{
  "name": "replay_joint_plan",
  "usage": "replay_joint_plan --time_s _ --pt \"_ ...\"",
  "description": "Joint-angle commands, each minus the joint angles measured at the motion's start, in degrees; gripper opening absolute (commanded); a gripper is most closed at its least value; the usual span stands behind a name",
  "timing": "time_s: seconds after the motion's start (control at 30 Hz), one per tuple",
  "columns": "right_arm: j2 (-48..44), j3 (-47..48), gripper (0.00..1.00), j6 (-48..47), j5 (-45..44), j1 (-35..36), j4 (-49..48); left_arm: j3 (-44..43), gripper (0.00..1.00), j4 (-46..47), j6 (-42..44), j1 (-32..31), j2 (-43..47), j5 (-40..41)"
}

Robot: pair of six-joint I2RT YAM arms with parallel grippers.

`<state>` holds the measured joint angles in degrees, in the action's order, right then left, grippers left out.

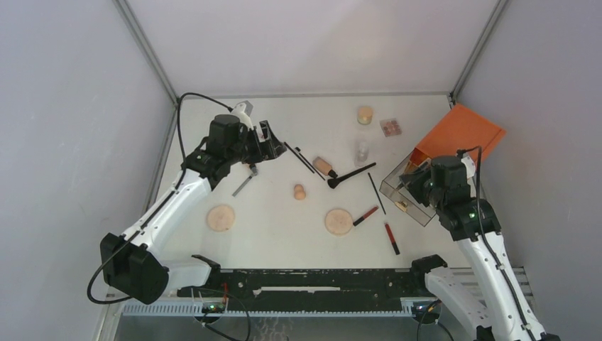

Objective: Organize the makeup
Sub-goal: Place the makeup in the drawer, then pick up the makeup from the center of the board.

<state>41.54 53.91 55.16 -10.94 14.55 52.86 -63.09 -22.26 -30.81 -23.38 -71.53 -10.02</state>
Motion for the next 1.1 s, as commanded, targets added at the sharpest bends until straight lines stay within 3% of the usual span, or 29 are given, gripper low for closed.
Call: replay_joint_plan --time_s 0.0,0.2,0.37,0.43,0.53,0.63,0.83,0.97,1.07 --pt "-0.31 0.22 0.00 -4.46 1.77 -4.56 -1.09 -1.17 0.86 -0.79 3.08 0.93 0.36 2.61" --pt "1.42 -1.23 0.00 -7.51 5.24 -8.52 -2.44 -1.54 0.89 -8.35 10.83 1.35 -3.19 14.19" --pt "3.29 -2.45 0.01 -8.39 9.94 -8.83 -5.11 -2.60 0.99 -15.14 15.10 1.49 -10.14 21.17" --pt "4.02 -2.58 0.24 -8.49 10.82 -8.83 -5.35 -2.78 1.00 -16.43 15.51 1.49 -13.31 23.70" --pt "3.12 -2.54 0.66 -8.72 9.96 -8.83 -5.58 -3.84 1.00 -17.92 14.94 1.71 -18.25 25.14" --pt "1.13 -2.01 0.84 -10.12 9.91 -8.91 -6.71 -4.75 0.95 -17.19 14.53 1.89 -23.58 27.77" --pt "-1.72 -0.45 0.85 -11.98 10.07 -8.92 -8.22 -6.48 0.78 -15.63 15.12 2.93 -29.83 31.39" --pt "-1.65 -0.38 0.85 -12.35 10.23 -8.92 -8.95 -6.03 0.69 -13.44 15.42 6.03 -30.60 26.89" --pt "-0.64 -0.38 0.85 -12.52 10.85 -8.94 -9.30 -5.21 0.57 -12.46 15.15 8.58 -31.00 22.60"
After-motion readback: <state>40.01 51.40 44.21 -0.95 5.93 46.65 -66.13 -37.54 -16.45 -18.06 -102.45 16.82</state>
